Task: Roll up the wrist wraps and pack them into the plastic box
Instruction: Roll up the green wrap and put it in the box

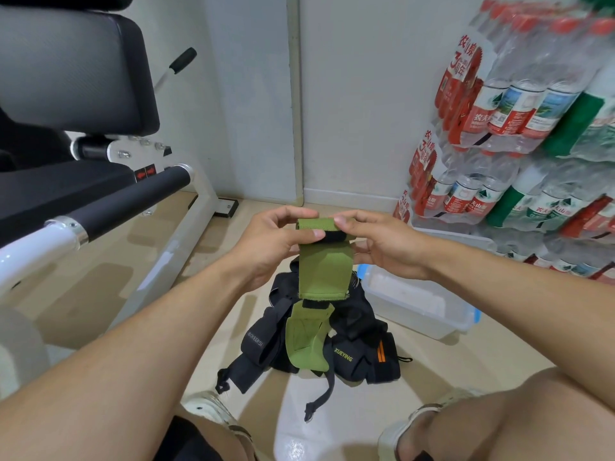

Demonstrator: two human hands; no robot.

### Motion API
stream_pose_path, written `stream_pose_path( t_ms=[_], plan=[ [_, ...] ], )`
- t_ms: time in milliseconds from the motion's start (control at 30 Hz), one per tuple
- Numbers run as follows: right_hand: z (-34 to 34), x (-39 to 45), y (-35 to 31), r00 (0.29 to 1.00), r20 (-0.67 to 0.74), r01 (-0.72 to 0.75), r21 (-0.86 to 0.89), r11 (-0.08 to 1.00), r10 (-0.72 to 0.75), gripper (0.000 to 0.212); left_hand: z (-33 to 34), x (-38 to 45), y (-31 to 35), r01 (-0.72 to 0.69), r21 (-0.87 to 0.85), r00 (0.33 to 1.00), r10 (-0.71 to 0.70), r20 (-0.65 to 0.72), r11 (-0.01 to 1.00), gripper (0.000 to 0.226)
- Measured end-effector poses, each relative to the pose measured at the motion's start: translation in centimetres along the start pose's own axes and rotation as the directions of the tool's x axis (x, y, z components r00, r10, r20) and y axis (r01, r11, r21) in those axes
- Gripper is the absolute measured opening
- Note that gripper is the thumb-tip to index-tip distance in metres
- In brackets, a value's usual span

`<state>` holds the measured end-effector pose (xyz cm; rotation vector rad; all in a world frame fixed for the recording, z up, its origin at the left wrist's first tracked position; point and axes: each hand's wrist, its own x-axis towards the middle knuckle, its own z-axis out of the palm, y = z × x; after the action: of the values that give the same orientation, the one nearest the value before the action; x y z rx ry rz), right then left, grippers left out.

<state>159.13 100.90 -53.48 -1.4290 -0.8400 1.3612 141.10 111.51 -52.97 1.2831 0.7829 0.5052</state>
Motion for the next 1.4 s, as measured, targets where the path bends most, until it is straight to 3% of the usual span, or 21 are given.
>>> stream_pose_path(
  t_ms=[100,367,533,733,967,1067,1267,1400],
  plan=[
    [-0.3,-0.1,0.2,0.998,0.031,-0.052,-0.016,0.999,0.053,0.049,-0.2,-0.1,-0.2,0.005,0.024,1.000,-0.006,0.015,1.000,0.038],
    [-0.6,0.0,0.1,1.000,-0.020,0.021,-0.006,1.000,-0.021,0.046,0.1,-0.1,-0.1,-0.009,-0.031,0.998,0.011,0.062,0.999,0.046],
    [-0.6,0.1,0.4,0.998,-0.027,0.059,-0.004,0.998,-0.059,0.046,0.1,0.0,-0.2,0.054,-0.072,0.996,-0.049,0.071,0.996,0.049],
    [-0.4,0.0,0.1,0.985,-0.086,0.151,-0.002,0.988,-0.151,0.046,0.1,-0.2,-0.4,0.121,0.060,0.984,-0.128,0.127,0.991,0.041],
    [-0.1,-0.2,0.2,0.961,-0.106,0.255,-0.028,0.967,-0.257,0.048,0.7,-0.5,0.1,0.122,0.088,0.986,-0.131,0.106,0.989,0.037],
    [0.0,-0.2,0.3,0.954,-0.105,0.279,-0.021,0.960,-0.280,0.049,0.9,-0.5,0.2,0.125,0.071,0.986,-0.132,0.105,0.990,0.050],
    [0.3,0.0,0.5,0.951,-0.125,0.278,-0.058,0.959,-0.283,0.052,1.0,-0.5,0.4,0.139,0.003,0.987,-0.139,0.084,0.990,0.040],
    [0.0,-0.1,0.1,0.972,-0.101,0.211,-0.028,0.977,-0.213,0.039,0.7,-0.3,0.6,0.139,-0.102,0.990,-0.134,0.052,0.985,0.037]
  ],
)
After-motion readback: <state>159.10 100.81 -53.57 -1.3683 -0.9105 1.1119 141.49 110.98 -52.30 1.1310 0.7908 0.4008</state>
